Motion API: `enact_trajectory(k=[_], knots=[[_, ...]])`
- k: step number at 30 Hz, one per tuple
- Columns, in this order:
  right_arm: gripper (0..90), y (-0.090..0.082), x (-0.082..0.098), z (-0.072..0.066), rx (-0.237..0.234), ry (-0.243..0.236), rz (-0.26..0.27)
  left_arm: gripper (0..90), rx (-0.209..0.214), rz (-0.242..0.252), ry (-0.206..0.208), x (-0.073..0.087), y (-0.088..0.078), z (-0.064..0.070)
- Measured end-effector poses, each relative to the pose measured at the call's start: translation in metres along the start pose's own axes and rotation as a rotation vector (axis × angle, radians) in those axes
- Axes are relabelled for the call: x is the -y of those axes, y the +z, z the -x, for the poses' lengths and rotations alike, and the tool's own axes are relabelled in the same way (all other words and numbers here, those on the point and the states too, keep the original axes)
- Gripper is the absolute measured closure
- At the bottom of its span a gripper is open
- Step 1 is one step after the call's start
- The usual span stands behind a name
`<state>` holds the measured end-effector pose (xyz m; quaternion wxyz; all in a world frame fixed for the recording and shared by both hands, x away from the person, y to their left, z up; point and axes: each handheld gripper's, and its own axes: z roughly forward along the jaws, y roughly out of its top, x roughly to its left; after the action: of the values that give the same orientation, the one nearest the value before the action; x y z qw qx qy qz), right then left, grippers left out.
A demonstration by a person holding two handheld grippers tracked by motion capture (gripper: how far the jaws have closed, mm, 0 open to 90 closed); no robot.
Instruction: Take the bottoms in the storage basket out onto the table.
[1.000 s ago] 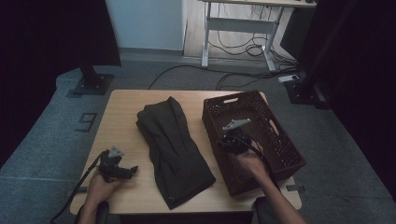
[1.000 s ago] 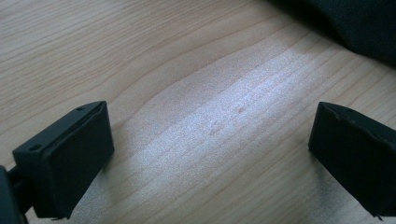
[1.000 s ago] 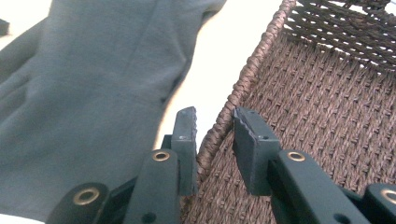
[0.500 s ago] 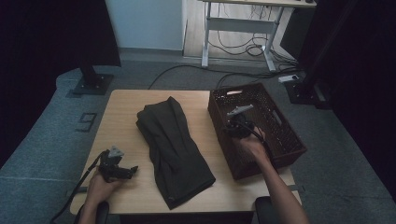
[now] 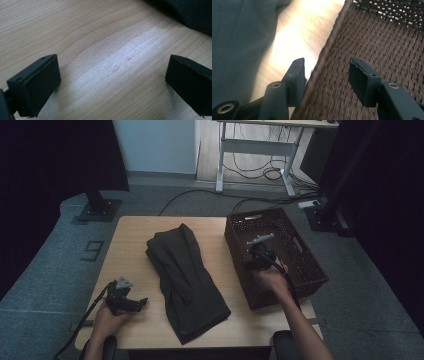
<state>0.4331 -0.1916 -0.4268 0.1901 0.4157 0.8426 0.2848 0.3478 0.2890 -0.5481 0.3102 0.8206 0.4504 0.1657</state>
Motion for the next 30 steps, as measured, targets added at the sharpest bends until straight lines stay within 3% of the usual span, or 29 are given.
enact_trajectory(k=[10,13,18,21,25,30], knots=[[50.1,-0.028,0.03,-0.011,-0.034,0.005,0.006,0.0,0.0,-0.002,0.002,0.0,0.0,0.0],[53.7,-0.033,0.037,-0.018,-0.022,-0.014,-0.008,0.0,0.0,-0.001,0.001,0.0,0.0,0.0],[61.6,-0.042,0.045,-0.021,-0.024,-0.023,0.012,0.0,0.001,-0.001,0.001,0.0,0.0,0.0],[61.8,-0.047,0.051,-0.018,-0.019,-0.017,0.009,0.0,0.0,0.0,0.0,0.0,0.0,0.0],[61.8,-0.054,0.063,-0.007,-0.031,0.026,0.016,0.0,0.0,0.0,0.0,0.0,0.0,0.0],[63.6,-0.067,0.08,0.004,-0.002,0.061,0.013,0.0,0.0,0.0,0.0,0.0,0.0,0.0]])
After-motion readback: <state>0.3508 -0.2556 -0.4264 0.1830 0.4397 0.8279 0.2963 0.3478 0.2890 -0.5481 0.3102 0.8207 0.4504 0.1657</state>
